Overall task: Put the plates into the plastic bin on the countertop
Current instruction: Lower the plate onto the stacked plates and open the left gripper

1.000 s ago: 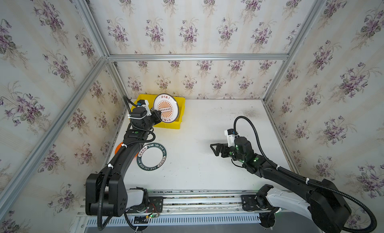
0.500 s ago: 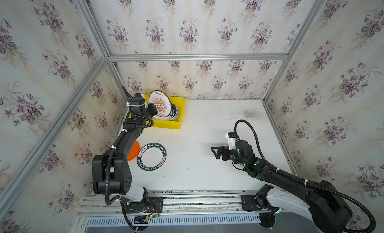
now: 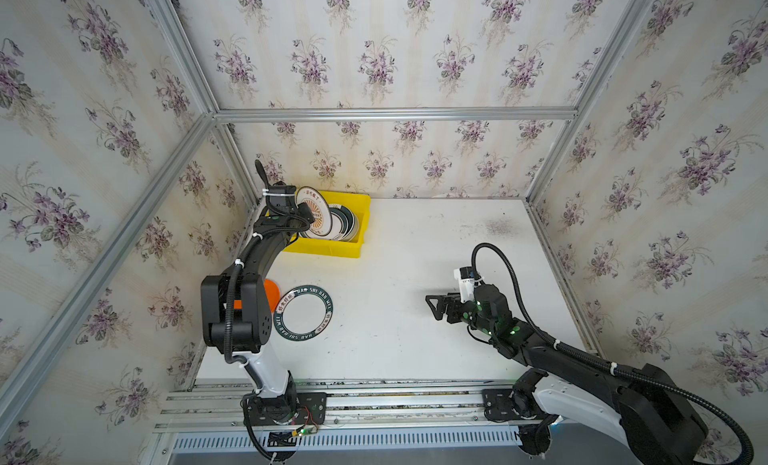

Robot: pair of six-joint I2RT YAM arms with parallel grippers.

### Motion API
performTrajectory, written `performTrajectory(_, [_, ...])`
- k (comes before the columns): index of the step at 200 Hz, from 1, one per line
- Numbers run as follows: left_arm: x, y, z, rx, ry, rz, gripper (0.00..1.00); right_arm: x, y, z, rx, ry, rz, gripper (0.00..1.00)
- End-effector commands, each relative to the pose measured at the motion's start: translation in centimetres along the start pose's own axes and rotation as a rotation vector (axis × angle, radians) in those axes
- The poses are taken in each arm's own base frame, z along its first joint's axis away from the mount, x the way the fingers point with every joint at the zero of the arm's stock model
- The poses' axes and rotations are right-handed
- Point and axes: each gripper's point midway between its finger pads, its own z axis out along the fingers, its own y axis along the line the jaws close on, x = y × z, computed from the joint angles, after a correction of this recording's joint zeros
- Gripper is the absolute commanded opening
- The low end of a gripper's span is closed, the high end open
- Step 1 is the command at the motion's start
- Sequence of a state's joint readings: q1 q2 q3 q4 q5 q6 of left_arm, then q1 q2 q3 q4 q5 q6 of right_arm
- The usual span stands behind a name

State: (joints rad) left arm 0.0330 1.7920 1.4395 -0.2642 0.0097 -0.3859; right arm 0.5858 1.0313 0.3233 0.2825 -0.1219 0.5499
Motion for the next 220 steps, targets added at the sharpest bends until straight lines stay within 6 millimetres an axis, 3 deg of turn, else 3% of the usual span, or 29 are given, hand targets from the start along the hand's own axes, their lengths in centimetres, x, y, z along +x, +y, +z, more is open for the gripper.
performTrajectory(1, [-0.2,-0.9,0.6,0.04,0.02,0.017,0.12,-0.6,-0.1,0.0,0.006,-0.033,-0.006,0.96])
performTrajectory(47, [0.8,-1.0,2.3,0.048,0.087,0.022,0.16,-0.7,-0.5,0.1,0.019,-0.046,-0.01,0.96])
performTrajectory(61, [0.9,-1.3,2.5,0.055,0.091,0.037,0.29,-0.9,-0.5,0.1,0.022,-0.053,-0.007,0.97])
performTrajectory(100, [0.9,-1.4,2.6,0.055,0.09,0.059,0.54,-1.0,-0.8,0.5,0.029,-0.059,-0.006,0.97])
performTrajectory(109, [0.9,-1.4,2.6,0.053,0.09,0.063,0.67,-0.9,-0.7,0.7,0.028,-0.054,-0.005,0.98])
performTrajectory(114, [0.9,-1.4,2.5,0.048,0.089,0.062,0.8,-0.9,-0.8,0.8,0.029,-0.052,-0.004,0.98])
performTrajectory(117, [1.0,-1.5,2.5,0.05,0.089,0.065,0.96,-0.9,-0.8,0.8,0.029,-0.052,-0.003,0.98])
performTrajectory(120, [1.0,-1.6,2.5,0.05,0.088,0.069,0.99,-0.9,-0.9,0.9,0.031,-0.05,-0.002,0.98])
performTrajectory(143, [1.0,-1.7,2.2,0.033,0.082,0.1,1.0,-0.8,-1.2,1.1,0.04,-0.046,0.011,0.98])
performTrajectory(180, [0.7,-0.2,1.3,-0.059,0.062,0.104,1.0,-0.8,-1.4,1.5,0.046,-0.044,0.011,0.98])
performTrajectory(220, [0.0,0.9,-0.6,-0.153,0.006,0.126,1.0,-1.0,-1.3,1.4,0.042,-0.05,0.009,0.98])
